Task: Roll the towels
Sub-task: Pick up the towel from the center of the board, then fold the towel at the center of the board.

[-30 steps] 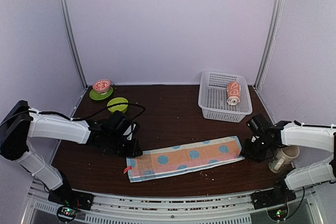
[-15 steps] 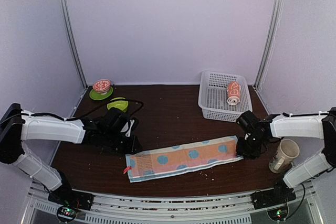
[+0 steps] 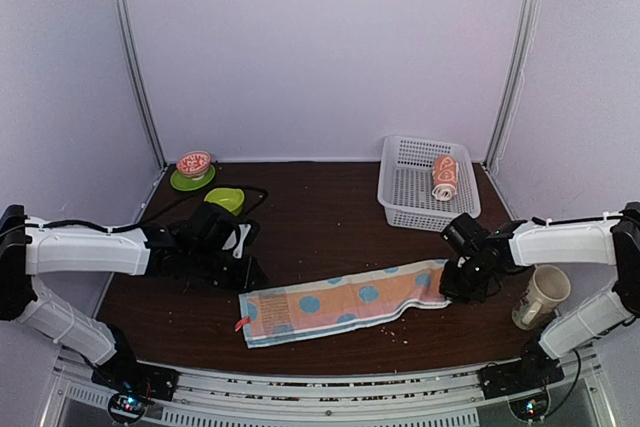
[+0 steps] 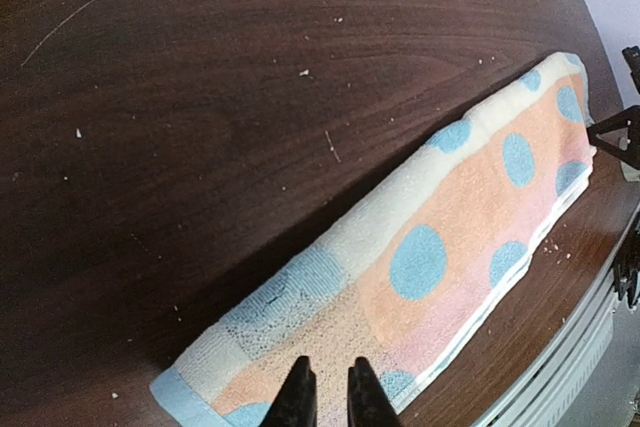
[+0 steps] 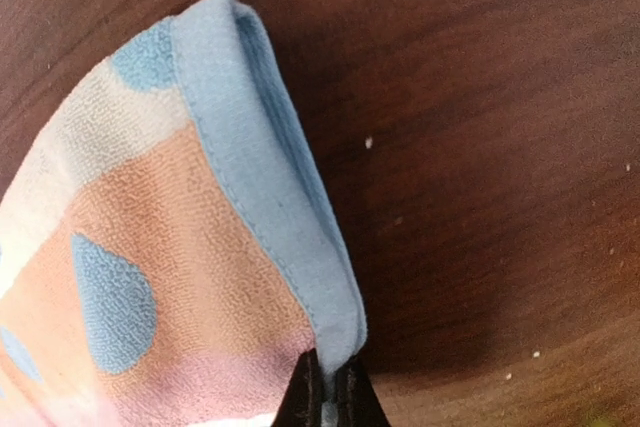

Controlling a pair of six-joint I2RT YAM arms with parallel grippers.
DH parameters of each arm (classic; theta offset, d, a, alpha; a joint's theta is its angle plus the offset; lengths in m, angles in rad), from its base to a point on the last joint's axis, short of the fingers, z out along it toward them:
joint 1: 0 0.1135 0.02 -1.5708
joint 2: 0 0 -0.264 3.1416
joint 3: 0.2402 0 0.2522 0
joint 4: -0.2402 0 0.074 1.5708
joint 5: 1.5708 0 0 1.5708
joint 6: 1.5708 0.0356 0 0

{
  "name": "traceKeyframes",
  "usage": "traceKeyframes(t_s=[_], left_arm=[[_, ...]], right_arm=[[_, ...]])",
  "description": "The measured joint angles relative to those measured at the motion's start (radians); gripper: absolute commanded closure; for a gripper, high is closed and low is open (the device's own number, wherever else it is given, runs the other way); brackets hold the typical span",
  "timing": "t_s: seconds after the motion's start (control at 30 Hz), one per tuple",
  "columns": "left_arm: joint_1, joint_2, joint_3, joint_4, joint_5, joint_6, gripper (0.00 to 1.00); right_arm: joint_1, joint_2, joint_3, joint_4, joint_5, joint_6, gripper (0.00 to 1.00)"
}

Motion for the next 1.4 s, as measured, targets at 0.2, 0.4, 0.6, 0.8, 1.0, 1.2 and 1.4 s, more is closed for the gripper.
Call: traceKeyframes(t_s=[0.2,0.4,0.6,0.8,1.0,1.2,1.4], left_arm=[[0.005,-0.016,0.000,-0.013,-0.015,0.007,0.89],[0.009,-0.014,0.000,-0.016,-0.017,0.003,0.90],[0.009,-0.014,-0.002,-0.018,-0.019,-0.016,0.91],[0.009,-0.039,-0.035,-0.043,-0.037,-0.046,0.92],[0.009,-0.131,-0.094,-0.072,-0.076,-0.085,0.94],[0.009,-0.218,-0.137,-0.102,-0.117,-0.115,0.95],[0.009,-0.318,-0.176,-0.135,-0.161,-0.145,0.96]], right_arm=[[0.020,-0.138,0.035,-0.095,0.035,-0.029,1.00],[0.042,-0.229,0.175,-0.124,0.102,-0.161,1.00],[0.111,-0.248,0.193,-0.123,0.113,-0.298,1.00],[0.241,-0.236,0.230,-0.068,0.088,-0.372,1.00],[0.405,-0.145,0.299,0.046,0.059,-0.423,1.00],[0.520,0.033,0.422,0.109,0.036,-0.462,1.00],[0.598,0.217,0.554,0.157,0.003,-0.472,1.00]])
